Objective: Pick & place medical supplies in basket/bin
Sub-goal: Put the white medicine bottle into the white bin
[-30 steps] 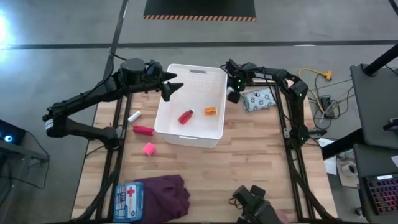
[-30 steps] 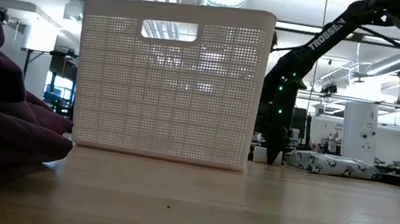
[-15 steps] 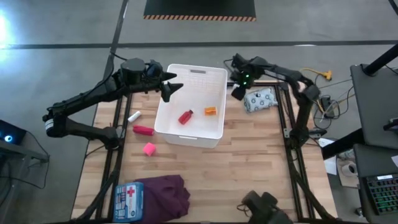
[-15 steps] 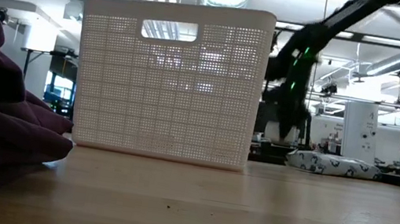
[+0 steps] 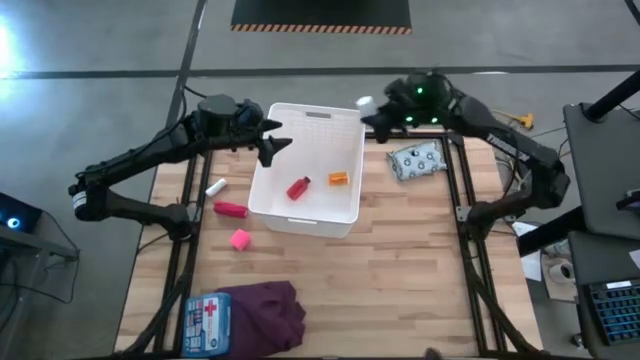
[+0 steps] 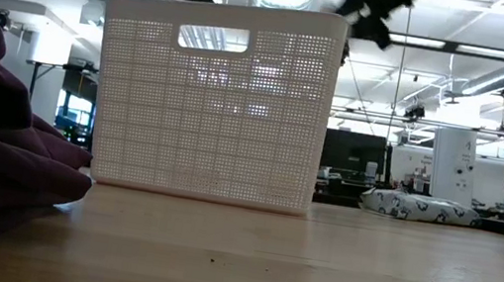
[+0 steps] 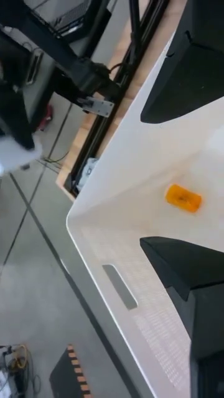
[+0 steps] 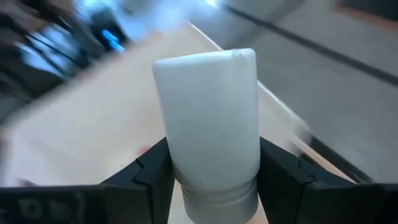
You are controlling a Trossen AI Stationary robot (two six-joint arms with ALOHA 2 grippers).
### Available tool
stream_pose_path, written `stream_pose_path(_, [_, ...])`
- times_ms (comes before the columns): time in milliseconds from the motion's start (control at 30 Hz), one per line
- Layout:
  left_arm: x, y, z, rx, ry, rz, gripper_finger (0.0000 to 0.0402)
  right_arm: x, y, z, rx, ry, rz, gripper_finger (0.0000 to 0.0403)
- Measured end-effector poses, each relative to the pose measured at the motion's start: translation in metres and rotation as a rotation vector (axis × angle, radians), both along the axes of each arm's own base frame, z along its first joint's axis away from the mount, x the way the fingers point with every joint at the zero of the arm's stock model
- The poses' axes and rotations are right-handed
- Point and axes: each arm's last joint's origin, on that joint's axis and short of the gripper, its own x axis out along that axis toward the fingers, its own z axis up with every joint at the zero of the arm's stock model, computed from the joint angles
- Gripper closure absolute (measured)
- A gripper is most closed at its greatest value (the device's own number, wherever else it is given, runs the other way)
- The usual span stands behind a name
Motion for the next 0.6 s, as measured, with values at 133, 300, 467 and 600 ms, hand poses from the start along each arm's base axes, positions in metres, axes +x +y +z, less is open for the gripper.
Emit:
stream_pose_path(133, [-0.002, -0.001, 0.001, 0.004, -0.006, 0.001, 0.0106, 0.038, 0.009, -0.018, 0.03, -0.003, 0.066, 0.0233])
stream_pose_path(300, [-0.017, -0.009, 0.011, 0.03, -0.035, -0.003, 0.0106, 0.075, 0.011, -0.048, 0.105, 0.069, 0.099, 0.0232])
stream_pose_path(467, [-0.036, -0.017, 0.019, 0.056, -0.047, 0.027, 0.0106, 0.112, 0.012, -0.048, 0.053, 0.098, 0.149, 0.023])
stream_pose_path(600, [-0.044, -0.021, 0.023, 0.086, -0.056, 0.023, 0.0106, 0.129, 0.014, -0.054, -0.035, 0.265, 0.155, 0.0199])
